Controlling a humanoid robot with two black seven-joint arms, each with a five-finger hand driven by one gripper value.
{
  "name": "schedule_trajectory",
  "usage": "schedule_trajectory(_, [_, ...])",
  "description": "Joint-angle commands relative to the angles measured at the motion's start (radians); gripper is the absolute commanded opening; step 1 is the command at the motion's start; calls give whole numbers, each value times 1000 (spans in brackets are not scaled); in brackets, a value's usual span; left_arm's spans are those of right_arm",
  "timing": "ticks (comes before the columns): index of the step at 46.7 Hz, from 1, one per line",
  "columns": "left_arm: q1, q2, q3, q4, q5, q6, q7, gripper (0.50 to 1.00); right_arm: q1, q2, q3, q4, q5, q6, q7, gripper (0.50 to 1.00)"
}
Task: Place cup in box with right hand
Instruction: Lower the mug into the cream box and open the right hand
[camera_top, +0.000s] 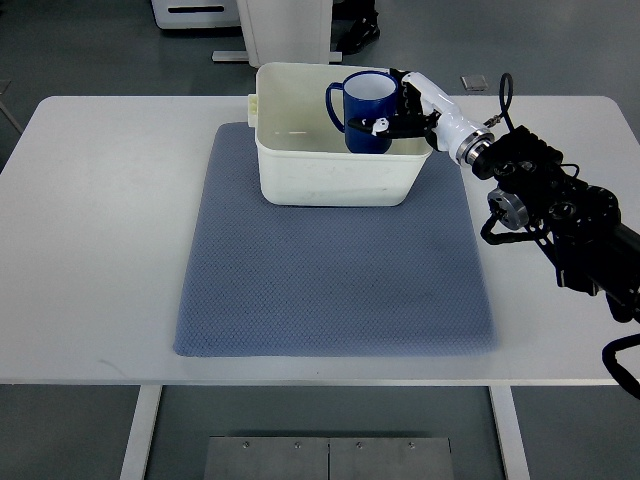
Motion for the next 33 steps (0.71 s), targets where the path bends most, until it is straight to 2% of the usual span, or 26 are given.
schedule_trajectory(1, [-1, 0, 0, 0, -1, 0, 0, 1000, 2, 0, 2, 2, 2, -3, 3, 500])
schedule_trajectory(3, [0, 0, 0, 0, 1, 0, 0, 1000, 3, 0, 4, 3, 2, -6, 3, 500])
schedule_trajectory(7, [0, 0, 0, 0, 1, 0, 0, 1000, 3, 0, 5, 3, 2, -8, 4, 652])
schedule_trajectory(21, [0, 0, 0, 0, -1, 0, 0, 1000, 5, 0, 7, 8, 9, -6, 7, 985])
schedule_trajectory(33, [-1, 0, 0, 0, 1, 0, 0, 1000, 11, -2, 7, 10, 49, -6, 7, 998])
